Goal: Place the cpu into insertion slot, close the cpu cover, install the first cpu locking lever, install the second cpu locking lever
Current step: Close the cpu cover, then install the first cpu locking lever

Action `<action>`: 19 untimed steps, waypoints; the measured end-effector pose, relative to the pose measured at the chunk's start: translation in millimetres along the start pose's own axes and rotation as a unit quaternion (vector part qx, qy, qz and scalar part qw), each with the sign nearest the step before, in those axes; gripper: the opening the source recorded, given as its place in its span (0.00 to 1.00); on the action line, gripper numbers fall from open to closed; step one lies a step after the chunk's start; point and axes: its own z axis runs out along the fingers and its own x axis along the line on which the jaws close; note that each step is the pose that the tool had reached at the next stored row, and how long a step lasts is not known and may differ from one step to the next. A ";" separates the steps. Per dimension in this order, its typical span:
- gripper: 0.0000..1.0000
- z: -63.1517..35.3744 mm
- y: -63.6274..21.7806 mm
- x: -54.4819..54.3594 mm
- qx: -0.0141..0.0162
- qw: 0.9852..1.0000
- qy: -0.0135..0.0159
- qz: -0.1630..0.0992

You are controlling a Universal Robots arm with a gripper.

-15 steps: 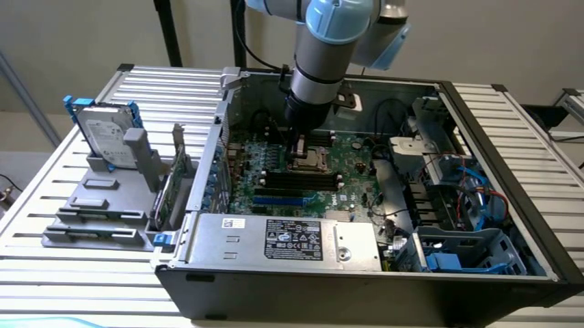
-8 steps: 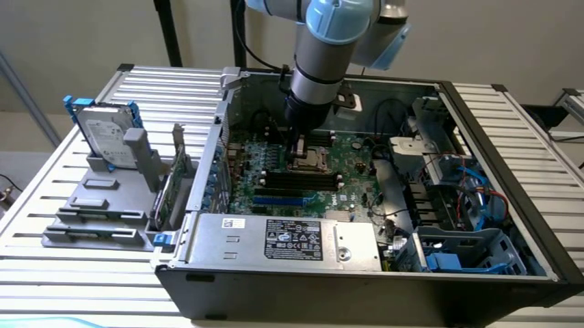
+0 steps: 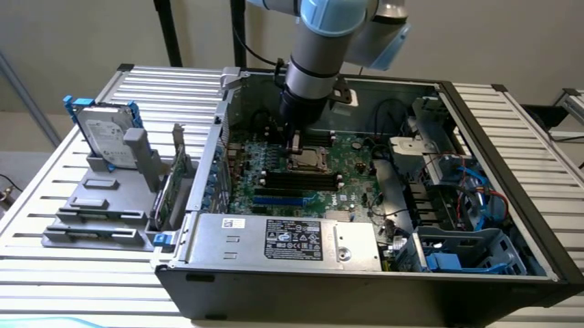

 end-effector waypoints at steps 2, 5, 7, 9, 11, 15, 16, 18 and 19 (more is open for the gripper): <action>0.11 -0.1 -6.9 0.1 0.000 1.000 0.000 0.000; 0.11 0.1 -16.8 0.1 0.000 1.000 0.000 0.000; 0.11 0.2 -17.8 0.1 0.000 1.000 0.000 0.000; 0.11 0.2 -17.8 0.1 0.000 1.000 0.000 0.000; 0.11 0.2 -17.8 0.1 0.000 1.000 0.000 0.000; 0.11 0.2 -17.8 0.0 0.000 1.000 0.000 0.000; 0.11 0.2 -17.8 0.0 0.000 1.000 0.000 0.000; 0.11 0.1 -17.8 0.0 0.000 1.000 0.000 0.000; 0.11 0.1 -17.8 0.0 0.000 1.000 0.000 0.000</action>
